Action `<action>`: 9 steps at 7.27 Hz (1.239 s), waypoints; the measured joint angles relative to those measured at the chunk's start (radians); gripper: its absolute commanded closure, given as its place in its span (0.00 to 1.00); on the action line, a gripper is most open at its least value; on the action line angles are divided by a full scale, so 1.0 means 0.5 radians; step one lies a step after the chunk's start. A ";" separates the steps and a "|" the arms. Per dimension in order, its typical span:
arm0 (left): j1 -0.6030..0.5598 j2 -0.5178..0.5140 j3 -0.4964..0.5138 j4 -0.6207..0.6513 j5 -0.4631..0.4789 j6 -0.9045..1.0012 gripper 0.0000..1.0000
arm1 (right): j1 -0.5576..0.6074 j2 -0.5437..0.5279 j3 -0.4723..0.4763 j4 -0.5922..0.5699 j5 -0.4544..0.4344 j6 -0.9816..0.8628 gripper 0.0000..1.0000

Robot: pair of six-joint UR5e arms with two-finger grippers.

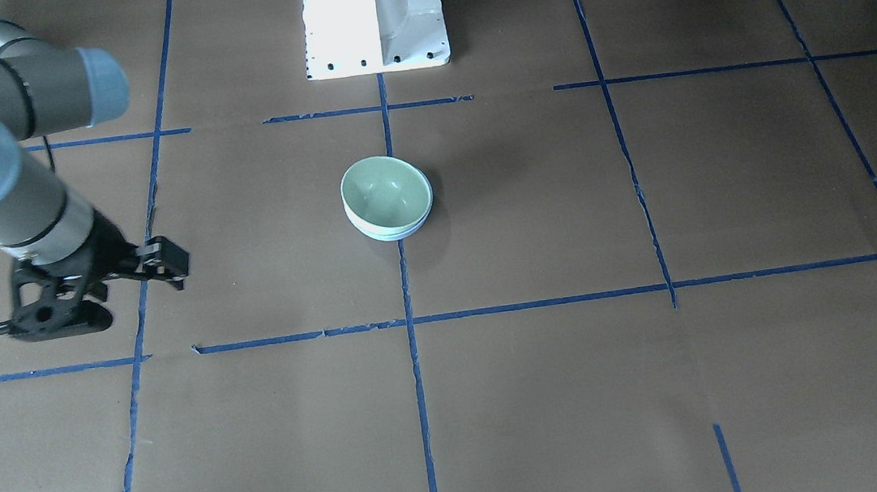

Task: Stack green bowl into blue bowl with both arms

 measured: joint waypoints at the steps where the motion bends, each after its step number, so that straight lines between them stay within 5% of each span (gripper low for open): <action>1: 0.000 0.001 0.007 -0.002 0.009 -0.002 0.00 | 0.192 -0.178 0.013 -0.044 0.063 -0.423 0.00; 5: 0.000 -0.007 0.010 -0.005 0.020 0.003 0.00 | 0.787 -0.917 0.103 -0.045 0.194 -1.501 0.00; 9: 0.000 0.013 -0.012 -0.005 0.024 0.007 0.00 | 0.983 -1.280 0.112 -0.044 0.183 -1.607 0.00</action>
